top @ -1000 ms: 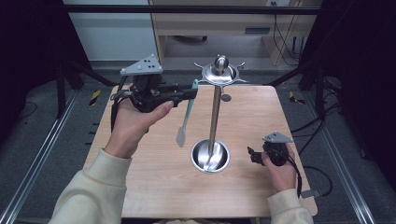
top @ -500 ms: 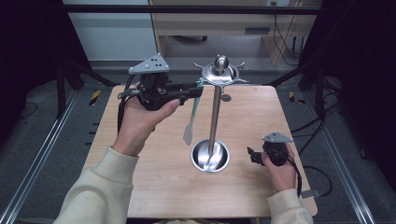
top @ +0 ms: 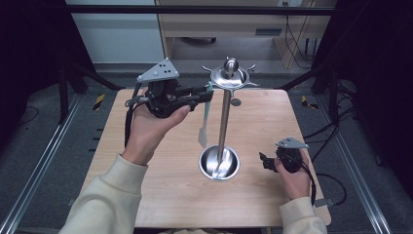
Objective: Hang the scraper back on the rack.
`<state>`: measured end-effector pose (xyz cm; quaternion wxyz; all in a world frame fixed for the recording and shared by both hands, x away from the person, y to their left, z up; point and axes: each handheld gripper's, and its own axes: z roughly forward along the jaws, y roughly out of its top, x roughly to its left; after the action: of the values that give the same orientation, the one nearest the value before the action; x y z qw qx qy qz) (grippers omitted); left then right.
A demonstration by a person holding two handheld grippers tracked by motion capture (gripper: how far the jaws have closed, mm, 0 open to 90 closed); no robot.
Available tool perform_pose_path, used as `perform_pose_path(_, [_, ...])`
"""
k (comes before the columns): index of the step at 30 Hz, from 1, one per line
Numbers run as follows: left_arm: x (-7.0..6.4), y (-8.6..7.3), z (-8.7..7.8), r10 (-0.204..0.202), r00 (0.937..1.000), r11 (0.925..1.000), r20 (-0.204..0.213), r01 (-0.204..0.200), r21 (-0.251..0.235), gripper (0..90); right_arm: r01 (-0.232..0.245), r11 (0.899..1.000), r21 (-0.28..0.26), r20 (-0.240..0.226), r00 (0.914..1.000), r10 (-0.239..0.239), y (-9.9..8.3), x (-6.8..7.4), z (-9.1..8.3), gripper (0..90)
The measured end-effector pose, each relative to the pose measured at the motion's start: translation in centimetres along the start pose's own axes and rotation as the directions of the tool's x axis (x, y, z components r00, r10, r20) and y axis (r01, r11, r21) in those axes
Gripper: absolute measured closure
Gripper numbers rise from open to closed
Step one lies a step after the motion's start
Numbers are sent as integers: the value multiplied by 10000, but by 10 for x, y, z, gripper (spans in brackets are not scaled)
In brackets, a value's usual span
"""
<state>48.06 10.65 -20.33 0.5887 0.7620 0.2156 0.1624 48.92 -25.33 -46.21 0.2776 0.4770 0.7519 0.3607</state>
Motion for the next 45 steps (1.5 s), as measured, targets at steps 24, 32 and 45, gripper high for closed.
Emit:
perform_pose_path(24, [-3,-1,0,-111,9998,9999,-191,109,-102,704,89,10000,30,1,10000,-89,-1,-2,-2,144])
perform_pose_path(32, [-12,-2,-7,412,9978,9991,-528,-406,123,568,40,10000,-20,69,10000,-40,-1,-3,-2,136])
perform_pose_path(45, [-36,-26,-27,864,9906,9920,-1063,-757,1009,179,0,10000,4,88,10000,-1,-1,-1,-4,130])
